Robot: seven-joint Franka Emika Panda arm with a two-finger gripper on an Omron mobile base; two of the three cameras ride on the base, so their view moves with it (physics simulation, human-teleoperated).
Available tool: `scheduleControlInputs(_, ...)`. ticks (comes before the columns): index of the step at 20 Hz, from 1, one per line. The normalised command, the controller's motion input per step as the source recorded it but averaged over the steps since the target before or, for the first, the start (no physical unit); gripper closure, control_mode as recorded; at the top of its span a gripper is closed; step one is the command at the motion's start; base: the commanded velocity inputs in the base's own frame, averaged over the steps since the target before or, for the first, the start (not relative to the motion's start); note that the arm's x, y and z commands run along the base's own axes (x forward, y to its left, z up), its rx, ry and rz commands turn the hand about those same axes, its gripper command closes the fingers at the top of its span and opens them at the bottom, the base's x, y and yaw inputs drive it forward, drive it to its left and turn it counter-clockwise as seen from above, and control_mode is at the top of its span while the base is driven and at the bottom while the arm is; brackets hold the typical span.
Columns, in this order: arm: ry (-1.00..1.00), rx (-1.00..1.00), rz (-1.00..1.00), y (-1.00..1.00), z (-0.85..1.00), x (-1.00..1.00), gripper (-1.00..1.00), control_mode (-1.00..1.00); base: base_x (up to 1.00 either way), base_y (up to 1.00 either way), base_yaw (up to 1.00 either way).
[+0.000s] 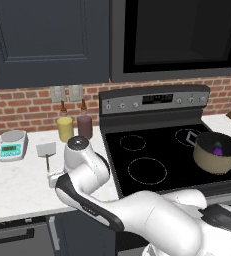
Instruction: Put the lemon and eggplant in the pot. Retrieve the spatula and lightly stir the vegetables in the pot.
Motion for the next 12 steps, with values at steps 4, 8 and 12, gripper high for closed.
scheduleControlInputs(4,0.00,-0.02,0.00,0.03,-0.31,0.05,-1.00,-1.00,0.00,0.00,0.00)
scheduleControlInputs(8,0.00,-0.02,0.00,0.01,-0.29,0.08,-1.00,-1.00,0.00,0.00,0.00)
scheduleControlInputs(12,0.00,0.00,0.00,0.00,-0.25,0.21,-1.00,-1.00,0.00,0.00,0.00)
